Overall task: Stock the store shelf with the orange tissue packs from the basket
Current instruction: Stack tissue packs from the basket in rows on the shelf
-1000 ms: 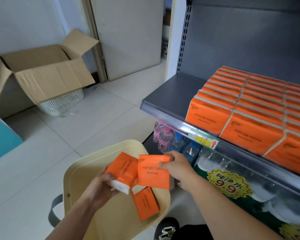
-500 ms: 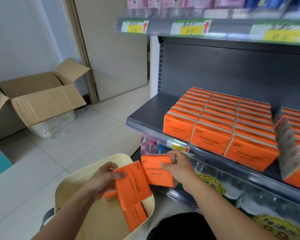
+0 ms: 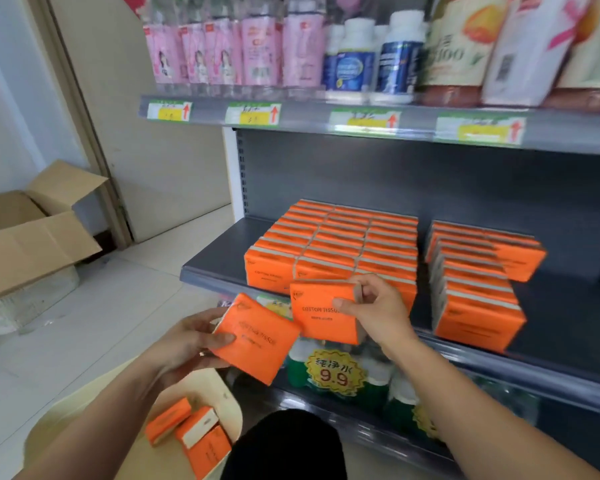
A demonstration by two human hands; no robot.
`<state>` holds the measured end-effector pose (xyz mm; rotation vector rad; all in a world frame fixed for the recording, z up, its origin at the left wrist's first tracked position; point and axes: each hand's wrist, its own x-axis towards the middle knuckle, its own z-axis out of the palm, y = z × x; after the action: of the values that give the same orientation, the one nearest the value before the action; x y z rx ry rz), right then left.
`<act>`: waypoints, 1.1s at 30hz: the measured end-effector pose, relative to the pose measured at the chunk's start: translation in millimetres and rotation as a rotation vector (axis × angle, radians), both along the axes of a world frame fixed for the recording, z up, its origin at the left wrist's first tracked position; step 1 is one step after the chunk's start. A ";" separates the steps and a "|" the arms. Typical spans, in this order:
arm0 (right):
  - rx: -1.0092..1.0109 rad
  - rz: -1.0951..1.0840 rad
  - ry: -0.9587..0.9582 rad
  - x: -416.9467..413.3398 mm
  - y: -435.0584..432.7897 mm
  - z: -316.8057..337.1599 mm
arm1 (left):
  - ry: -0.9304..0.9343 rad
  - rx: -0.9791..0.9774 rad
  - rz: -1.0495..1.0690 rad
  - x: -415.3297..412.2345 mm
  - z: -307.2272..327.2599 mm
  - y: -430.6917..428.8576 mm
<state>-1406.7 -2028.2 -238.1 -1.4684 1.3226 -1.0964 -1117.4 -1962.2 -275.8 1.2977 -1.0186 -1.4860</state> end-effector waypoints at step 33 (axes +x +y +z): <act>-0.320 -0.664 -0.193 -298.4 -79.8 34.4 | -0.093 -0.334 -0.150 -271.8 50.9 -115.2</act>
<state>-1705.1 -2108.0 -203.7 -1.1091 1.5914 -1.8984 -1389.2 -2077.5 -224.9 1.0774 -1.3853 -1.3037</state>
